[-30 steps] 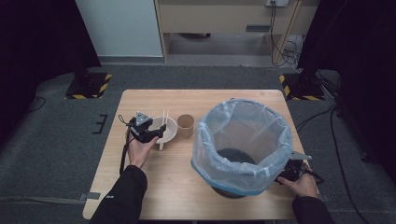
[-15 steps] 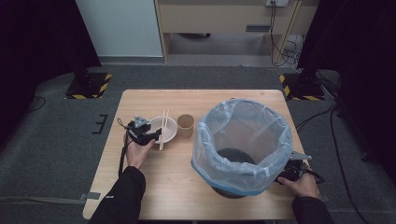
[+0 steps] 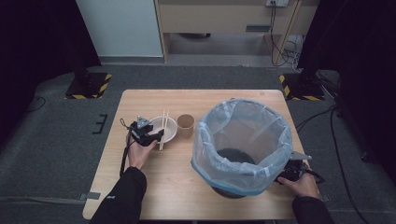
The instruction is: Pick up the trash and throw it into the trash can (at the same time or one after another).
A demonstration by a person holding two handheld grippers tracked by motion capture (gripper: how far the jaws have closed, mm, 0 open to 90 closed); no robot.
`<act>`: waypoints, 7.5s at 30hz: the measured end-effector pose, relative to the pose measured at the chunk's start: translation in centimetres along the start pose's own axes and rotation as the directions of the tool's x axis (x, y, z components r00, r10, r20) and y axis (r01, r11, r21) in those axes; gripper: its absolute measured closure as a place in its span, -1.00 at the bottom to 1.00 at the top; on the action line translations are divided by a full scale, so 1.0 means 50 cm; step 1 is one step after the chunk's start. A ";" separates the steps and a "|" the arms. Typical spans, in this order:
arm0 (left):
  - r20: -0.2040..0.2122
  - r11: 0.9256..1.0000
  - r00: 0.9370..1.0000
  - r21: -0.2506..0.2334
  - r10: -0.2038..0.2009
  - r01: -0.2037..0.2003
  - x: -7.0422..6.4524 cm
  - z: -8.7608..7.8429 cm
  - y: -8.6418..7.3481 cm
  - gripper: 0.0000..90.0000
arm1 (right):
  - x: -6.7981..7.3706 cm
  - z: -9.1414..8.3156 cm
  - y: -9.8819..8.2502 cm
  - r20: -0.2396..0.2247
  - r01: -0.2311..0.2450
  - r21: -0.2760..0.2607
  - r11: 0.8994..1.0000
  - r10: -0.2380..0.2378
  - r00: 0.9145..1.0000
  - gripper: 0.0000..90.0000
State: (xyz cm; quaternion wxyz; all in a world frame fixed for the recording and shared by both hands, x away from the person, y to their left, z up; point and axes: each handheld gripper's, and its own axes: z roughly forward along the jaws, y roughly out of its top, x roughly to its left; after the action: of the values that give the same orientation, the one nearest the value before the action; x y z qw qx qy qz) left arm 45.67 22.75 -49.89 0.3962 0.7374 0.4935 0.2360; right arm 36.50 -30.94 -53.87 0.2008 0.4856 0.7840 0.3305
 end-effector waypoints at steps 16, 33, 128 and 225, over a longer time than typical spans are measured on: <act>-0.039 0.998 0.998 0.046 -0.040 0.042 0.015 -0.002 -0.007 0.19 | 0.000 0.000 0.000 0.000 0.000 0.000 1.000 0.000 1.000 -0.93; -0.075 0.995 0.996 0.085 -0.039 0.046 0.021 -0.011 -0.008 0.67 | 0.000 0.000 0.000 0.001 0.000 0.000 1.000 0.000 1.000 -0.93; 0.264 0.772 0.946 -0.635 0.188 0.024 -0.166 -0.404 0.222 0.90 | 0.000 0.000 0.000 -0.003 0.001 0.002 1.000 -0.001 1.000 -0.94; 0.129 0.969 0.989 -0.243 0.073 -0.040 -0.060 -0.141 0.099 -0.34 | 0.000 0.001 0.000 -0.003 0.001 0.002 1.000 -0.001 1.000 -0.95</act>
State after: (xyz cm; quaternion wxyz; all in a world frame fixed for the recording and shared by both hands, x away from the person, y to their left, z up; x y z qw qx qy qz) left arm 41.94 21.50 -41.65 0.5086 0.7122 0.4118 0.2539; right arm 36.52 -30.91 -53.88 0.1995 0.4848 0.7849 0.3302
